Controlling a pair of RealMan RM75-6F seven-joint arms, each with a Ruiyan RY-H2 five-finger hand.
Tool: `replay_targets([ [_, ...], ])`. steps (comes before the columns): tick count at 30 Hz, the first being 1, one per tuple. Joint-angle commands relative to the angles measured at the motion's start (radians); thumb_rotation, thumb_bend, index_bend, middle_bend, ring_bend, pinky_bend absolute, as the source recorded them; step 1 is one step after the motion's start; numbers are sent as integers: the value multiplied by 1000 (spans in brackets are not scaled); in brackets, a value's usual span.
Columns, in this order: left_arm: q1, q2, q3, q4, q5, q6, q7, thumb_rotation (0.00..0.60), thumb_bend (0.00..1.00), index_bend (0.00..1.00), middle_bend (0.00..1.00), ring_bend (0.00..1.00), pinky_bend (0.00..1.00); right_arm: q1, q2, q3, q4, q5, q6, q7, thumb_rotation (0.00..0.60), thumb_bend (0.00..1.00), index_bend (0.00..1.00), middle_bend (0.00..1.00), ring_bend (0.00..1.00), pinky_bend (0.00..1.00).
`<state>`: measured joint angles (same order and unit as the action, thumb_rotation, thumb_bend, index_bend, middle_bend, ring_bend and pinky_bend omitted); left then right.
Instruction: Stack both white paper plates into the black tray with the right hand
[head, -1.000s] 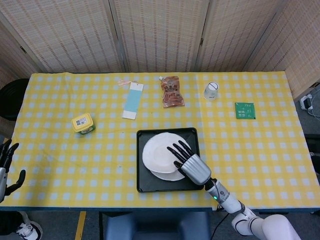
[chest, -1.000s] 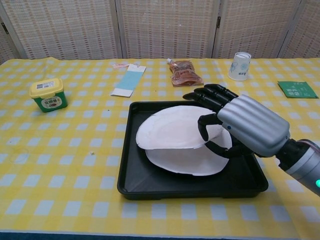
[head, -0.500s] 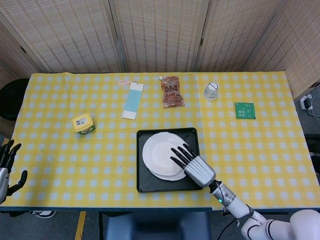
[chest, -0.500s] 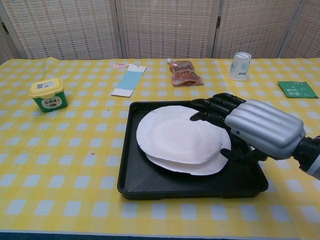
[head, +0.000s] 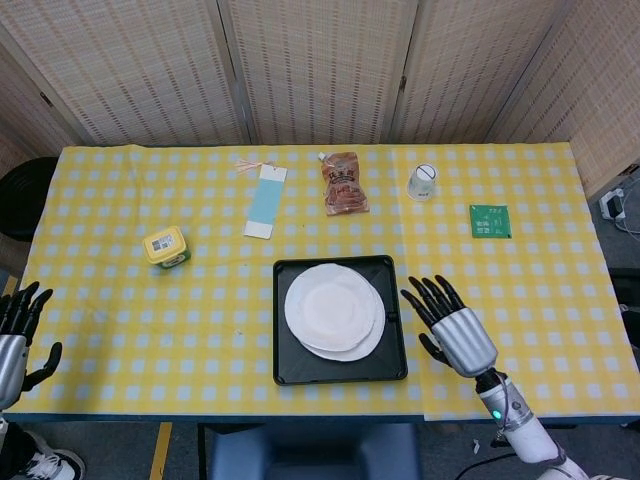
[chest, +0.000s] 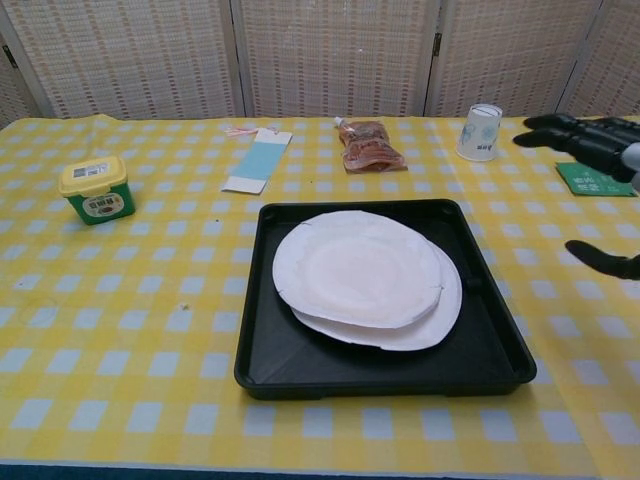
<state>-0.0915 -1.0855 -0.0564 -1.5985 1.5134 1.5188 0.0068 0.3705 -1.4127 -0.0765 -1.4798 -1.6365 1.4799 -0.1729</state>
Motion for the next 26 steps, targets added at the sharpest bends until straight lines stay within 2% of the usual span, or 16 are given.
replay_targets([
  [1, -2, -1, 4, -7, 0, -8, 12, 600, 496, 0, 0, 0, 0, -112, 130, -31, -104, 40, 88, 24, 600, 431, 0, 0, 0, 0],
  [5, -4, -6, 10, -17, 4, -15, 37, 600, 495, 0, 0, 0, 0, -210, 208, -59, -153, 74, 168, 33, 600, 432, 0, 0, 0, 0],
  [9, -6, -14, 16, -21, 11, -20, 58, 600, 495, 0, 0, 0, 0, -276, 247, -46, -142, 120, 216, 111, 600, 432, 0, 0, 0, 0],
  [17, -22, -38, 19, -16, 8, -47, 97, 600, 495, 0, 0, 0, 0, -284, 295, -25, -148, 123, 158, 155, 600, 432, 0, 0, 0, 0],
  [26, -28, -46, 16, -7, 2, -55, 100, 600, 495, 0, 0, 0, 0, -301, 284, 1, -144, 100, 150, 145, 600, 432, 0, 0, 0, 0],
])
